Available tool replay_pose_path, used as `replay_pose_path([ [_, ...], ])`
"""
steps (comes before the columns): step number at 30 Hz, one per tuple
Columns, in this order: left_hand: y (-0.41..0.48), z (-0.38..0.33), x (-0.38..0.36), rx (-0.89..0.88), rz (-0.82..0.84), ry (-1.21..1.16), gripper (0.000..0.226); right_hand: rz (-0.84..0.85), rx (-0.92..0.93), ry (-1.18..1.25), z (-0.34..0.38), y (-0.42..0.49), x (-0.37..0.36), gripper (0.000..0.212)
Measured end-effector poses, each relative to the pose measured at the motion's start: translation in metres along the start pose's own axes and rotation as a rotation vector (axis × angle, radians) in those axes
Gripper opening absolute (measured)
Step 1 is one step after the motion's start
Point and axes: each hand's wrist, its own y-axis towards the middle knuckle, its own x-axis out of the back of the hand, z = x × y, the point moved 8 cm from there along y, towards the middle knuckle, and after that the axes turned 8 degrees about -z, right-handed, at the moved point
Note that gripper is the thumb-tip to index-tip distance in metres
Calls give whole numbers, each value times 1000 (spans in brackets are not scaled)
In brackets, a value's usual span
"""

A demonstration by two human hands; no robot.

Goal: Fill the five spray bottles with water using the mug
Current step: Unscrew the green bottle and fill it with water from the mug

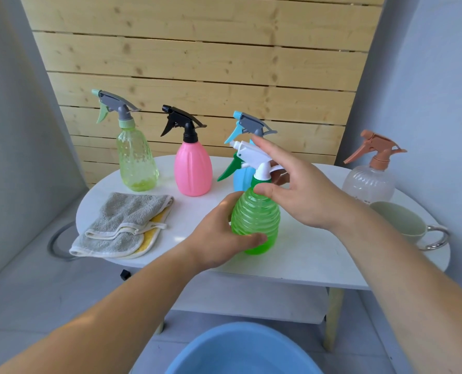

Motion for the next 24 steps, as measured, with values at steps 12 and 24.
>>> replay_pose_path([
  [12, 0, 2, -1, -1, -18, 10, 83, -18, 14, -29, -3, 0, -3, 71],
  [24, 2, 5, -2, -6, -21, 21, 84, -29, 10, 31, -4, 1, -2, 72],
])
